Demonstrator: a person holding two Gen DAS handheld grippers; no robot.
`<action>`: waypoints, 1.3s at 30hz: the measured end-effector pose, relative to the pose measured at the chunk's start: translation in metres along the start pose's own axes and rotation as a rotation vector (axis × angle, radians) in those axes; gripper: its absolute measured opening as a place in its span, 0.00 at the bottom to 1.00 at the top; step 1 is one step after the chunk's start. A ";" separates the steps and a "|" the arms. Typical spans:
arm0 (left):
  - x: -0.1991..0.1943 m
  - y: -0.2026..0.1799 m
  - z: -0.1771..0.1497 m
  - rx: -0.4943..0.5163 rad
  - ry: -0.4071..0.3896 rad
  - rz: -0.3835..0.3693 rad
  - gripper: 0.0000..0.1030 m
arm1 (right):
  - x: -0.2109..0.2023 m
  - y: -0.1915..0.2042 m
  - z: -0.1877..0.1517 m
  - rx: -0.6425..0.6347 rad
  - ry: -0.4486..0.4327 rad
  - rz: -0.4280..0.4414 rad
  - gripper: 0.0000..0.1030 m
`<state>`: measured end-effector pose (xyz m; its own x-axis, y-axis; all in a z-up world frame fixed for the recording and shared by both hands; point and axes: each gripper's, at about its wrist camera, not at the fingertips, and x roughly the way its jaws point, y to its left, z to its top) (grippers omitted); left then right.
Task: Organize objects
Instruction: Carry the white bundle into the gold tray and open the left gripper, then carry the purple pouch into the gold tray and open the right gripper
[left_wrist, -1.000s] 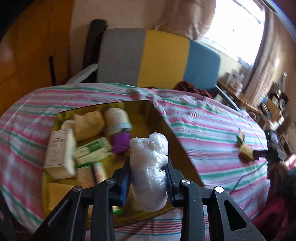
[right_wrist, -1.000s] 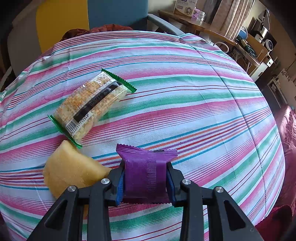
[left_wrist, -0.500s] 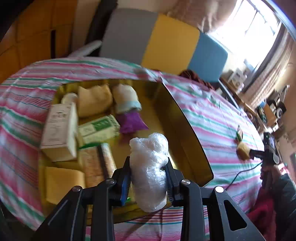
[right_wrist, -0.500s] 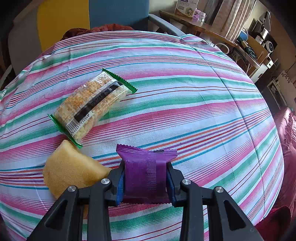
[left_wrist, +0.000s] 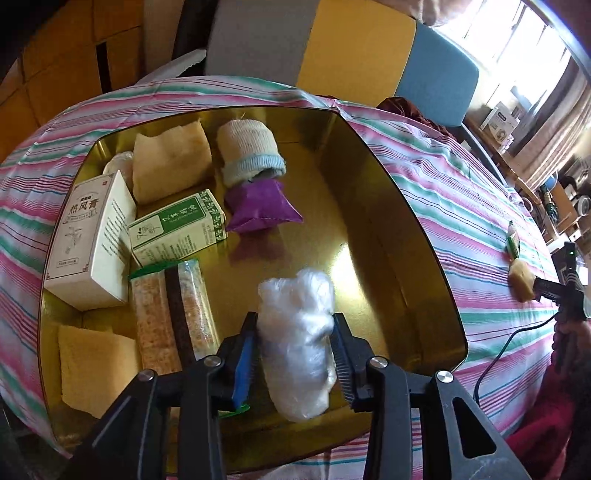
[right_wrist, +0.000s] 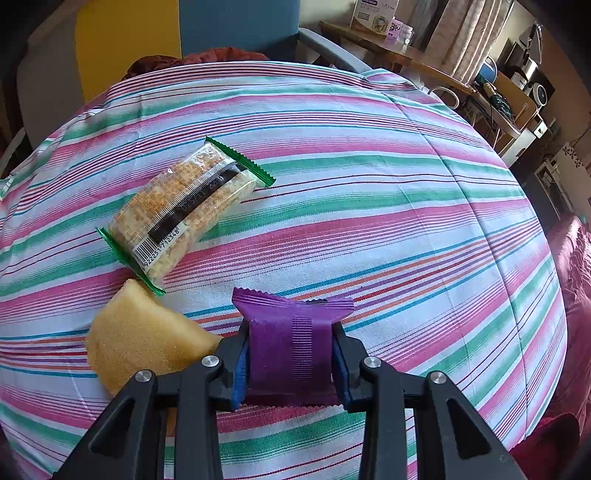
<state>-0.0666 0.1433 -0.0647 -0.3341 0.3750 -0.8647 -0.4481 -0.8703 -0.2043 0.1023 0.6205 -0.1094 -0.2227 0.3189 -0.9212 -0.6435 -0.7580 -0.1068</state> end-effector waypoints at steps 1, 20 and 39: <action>-0.002 0.000 0.000 0.003 -0.005 0.006 0.43 | 0.000 0.000 0.000 0.000 0.000 0.000 0.35; -0.066 0.017 -0.018 0.037 -0.229 0.191 0.59 | -0.003 0.004 0.004 -0.019 -0.007 -0.034 0.33; -0.079 0.044 -0.030 -0.014 -0.273 0.189 0.59 | -0.139 0.090 0.000 -0.109 -0.279 0.175 0.33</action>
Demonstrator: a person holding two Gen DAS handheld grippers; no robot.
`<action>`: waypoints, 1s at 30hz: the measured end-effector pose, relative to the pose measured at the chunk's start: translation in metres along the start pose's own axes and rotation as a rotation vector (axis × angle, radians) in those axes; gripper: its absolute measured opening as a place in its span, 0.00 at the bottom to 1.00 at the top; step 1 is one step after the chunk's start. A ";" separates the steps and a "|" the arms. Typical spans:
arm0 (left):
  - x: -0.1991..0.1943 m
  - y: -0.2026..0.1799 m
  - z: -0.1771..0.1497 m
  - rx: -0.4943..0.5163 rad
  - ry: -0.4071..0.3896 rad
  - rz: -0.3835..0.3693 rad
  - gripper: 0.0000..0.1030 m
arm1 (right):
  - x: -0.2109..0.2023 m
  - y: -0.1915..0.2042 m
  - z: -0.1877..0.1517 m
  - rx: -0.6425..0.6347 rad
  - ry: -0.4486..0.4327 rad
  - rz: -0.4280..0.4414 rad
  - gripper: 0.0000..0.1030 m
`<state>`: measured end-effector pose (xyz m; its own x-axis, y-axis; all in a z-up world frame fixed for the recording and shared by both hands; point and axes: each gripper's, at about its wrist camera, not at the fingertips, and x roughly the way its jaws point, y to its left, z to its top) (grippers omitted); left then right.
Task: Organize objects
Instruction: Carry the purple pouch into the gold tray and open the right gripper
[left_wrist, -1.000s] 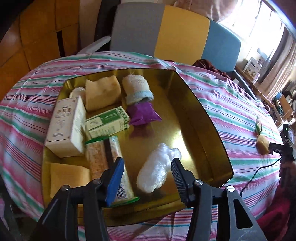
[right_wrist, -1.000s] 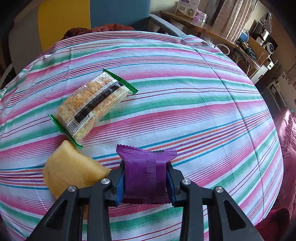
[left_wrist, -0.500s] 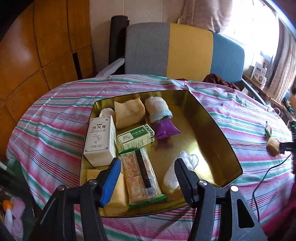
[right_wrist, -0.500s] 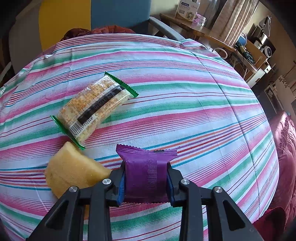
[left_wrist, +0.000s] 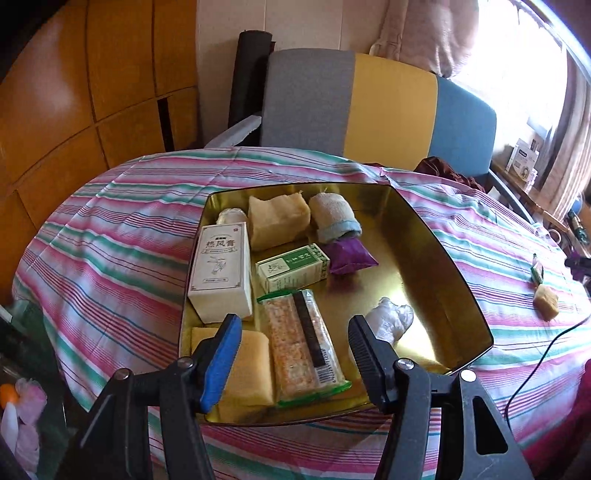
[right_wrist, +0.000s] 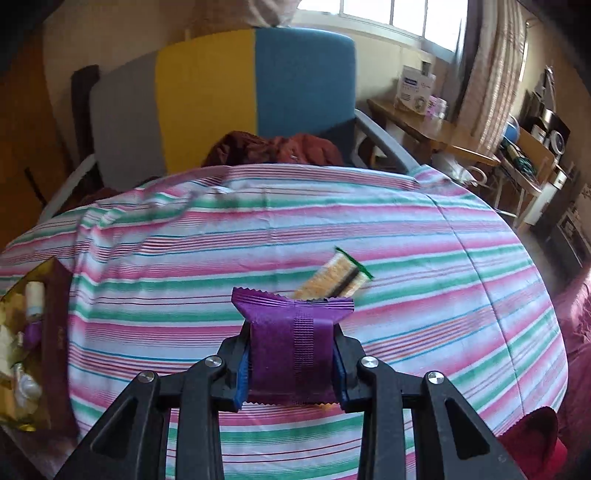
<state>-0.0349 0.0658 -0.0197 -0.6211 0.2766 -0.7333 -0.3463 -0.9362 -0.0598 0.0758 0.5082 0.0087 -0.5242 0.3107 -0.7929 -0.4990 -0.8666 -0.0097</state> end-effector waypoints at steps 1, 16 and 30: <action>-0.001 0.001 0.000 -0.003 -0.001 0.000 0.59 | -0.004 0.017 0.001 -0.029 -0.008 0.032 0.33; -0.004 0.034 -0.009 -0.077 -0.003 0.035 0.59 | -0.019 0.287 -0.029 -0.413 0.046 0.450 0.33; 0.006 0.051 -0.016 -0.119 0.032 0.030 0.59 | 0.051 0.360 -0.060 -0.485 0.223 0.432 0.33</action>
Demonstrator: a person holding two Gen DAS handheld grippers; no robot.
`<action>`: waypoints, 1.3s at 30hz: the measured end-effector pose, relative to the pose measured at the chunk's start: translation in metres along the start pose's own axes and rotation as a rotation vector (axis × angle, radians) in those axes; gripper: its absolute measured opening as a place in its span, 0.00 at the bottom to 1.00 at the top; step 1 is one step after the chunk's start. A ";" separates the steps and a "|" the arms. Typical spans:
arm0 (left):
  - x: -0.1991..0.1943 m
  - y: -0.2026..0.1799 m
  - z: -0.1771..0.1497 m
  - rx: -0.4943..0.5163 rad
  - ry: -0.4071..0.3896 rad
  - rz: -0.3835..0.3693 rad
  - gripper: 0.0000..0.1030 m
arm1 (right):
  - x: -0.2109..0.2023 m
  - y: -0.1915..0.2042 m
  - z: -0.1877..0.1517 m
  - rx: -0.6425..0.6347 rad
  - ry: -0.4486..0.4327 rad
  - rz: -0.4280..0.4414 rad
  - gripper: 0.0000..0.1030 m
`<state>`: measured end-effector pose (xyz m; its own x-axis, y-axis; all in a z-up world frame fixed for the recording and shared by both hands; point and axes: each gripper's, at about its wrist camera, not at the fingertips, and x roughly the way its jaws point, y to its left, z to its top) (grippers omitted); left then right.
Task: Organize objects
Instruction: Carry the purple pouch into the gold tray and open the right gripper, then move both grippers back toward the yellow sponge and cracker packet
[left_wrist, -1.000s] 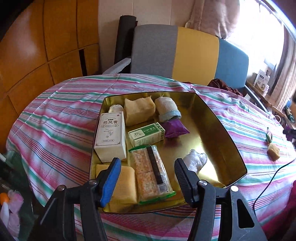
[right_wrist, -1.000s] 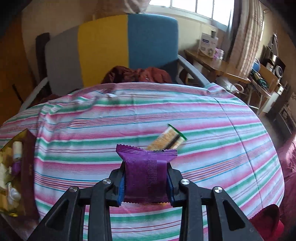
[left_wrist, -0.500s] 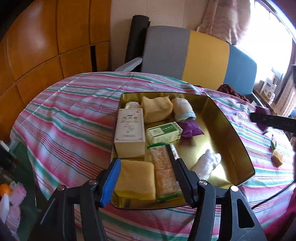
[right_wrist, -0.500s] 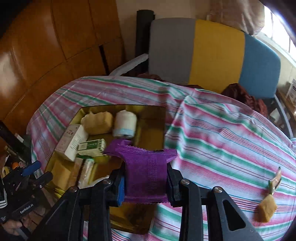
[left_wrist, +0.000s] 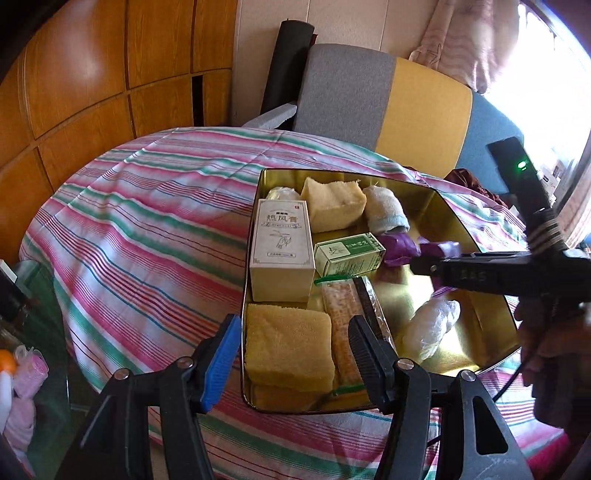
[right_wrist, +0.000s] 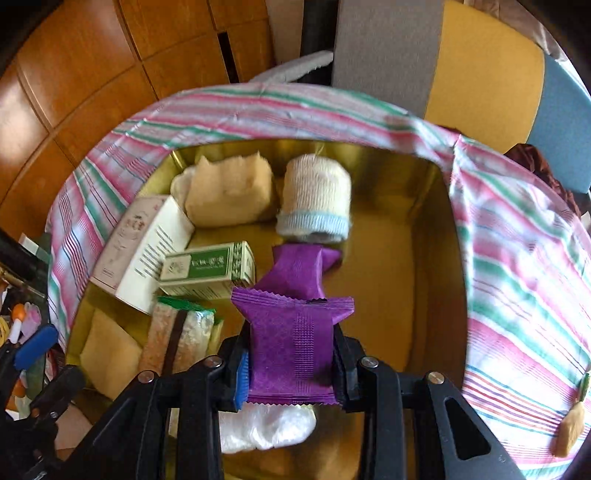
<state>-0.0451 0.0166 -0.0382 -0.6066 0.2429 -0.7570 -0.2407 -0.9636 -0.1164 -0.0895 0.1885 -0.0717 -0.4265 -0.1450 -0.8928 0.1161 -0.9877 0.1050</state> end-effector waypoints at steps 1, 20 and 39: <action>0.001 0.000 -0.001 -0.001 0.002 -0.002 0.59 | 0.003 0.000 -0.001 -0.003 0.007 0.004 0.33; -0.004 -0.002 0.000 0.004 -0.009 -0.001 0.61 | -0.010 -0.011 -0.022 0.030 0.006 0.037 0.42; -0.026 -0.025 0.003 0.082 -0.071 0.013 0.64 | -0.092 -0.054 -0.059 0.143 -0.165 -0.036 0.43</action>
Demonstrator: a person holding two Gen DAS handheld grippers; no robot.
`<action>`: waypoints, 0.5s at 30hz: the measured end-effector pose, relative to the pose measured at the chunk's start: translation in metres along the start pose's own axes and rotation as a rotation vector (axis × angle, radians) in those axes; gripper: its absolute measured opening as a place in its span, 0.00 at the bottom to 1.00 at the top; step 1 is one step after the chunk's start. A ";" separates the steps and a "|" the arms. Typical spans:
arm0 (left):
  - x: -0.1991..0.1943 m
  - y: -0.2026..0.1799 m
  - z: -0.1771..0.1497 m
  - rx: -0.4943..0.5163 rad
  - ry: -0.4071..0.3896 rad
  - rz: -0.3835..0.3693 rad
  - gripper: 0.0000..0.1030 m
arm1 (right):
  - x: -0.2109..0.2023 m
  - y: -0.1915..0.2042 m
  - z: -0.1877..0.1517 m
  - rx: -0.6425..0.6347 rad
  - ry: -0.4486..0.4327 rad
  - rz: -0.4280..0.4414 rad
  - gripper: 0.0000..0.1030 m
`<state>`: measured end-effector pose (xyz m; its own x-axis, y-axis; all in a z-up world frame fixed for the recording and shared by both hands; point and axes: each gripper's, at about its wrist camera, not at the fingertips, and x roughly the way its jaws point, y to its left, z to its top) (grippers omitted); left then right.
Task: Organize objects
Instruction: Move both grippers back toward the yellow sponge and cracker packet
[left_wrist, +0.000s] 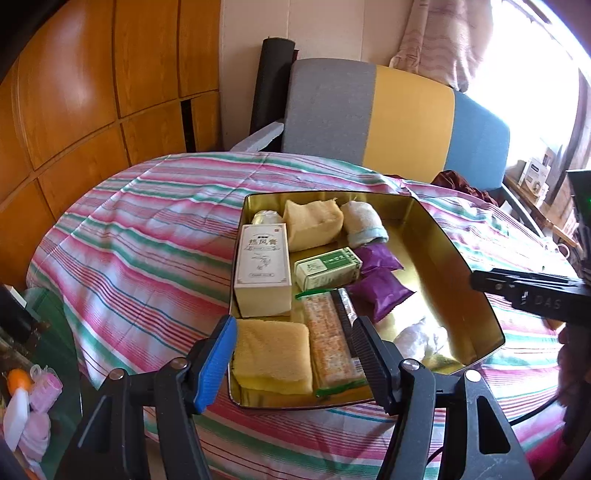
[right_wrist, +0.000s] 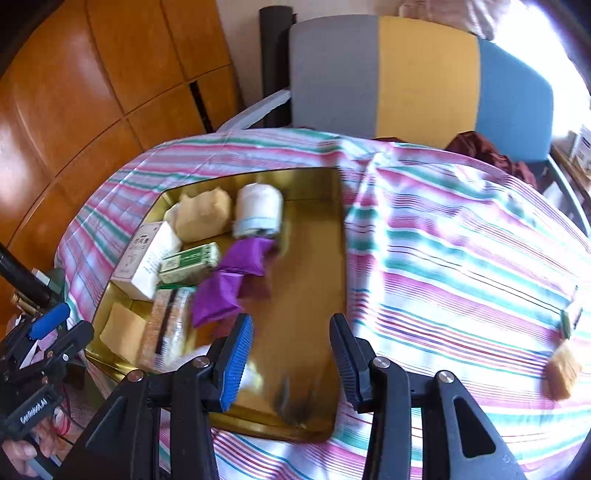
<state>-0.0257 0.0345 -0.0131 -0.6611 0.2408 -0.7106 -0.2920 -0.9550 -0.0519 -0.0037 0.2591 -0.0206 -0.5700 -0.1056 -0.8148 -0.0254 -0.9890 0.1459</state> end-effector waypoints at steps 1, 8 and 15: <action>-0.001 -0.002 0.001 0.007 -0.002 -0.001 0.64 | -0.004 -0.008 -0.001 0.013 -0.003 -0.011 0.43; -0.002 -0.024 0.005 0.057 -0.003 -0.026 0.64 | -0.026 -0.070 -0.013 0.122 -0.029 -0.099 0.43; -0.003 -0.055 0.014 0.125 -0.018 -0.055 0.65 | -0.049 -0.142 -0.026 0.272 -0.047 -0.196 0.43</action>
<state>-0.0178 0.0885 0.0019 -0.6535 0.2968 -0.6964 -0.4113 -0.9115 -0.0024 0.0492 0.4019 -0.0163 -0.5694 0.0947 -0.8166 -0.3525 -0.9255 0.1384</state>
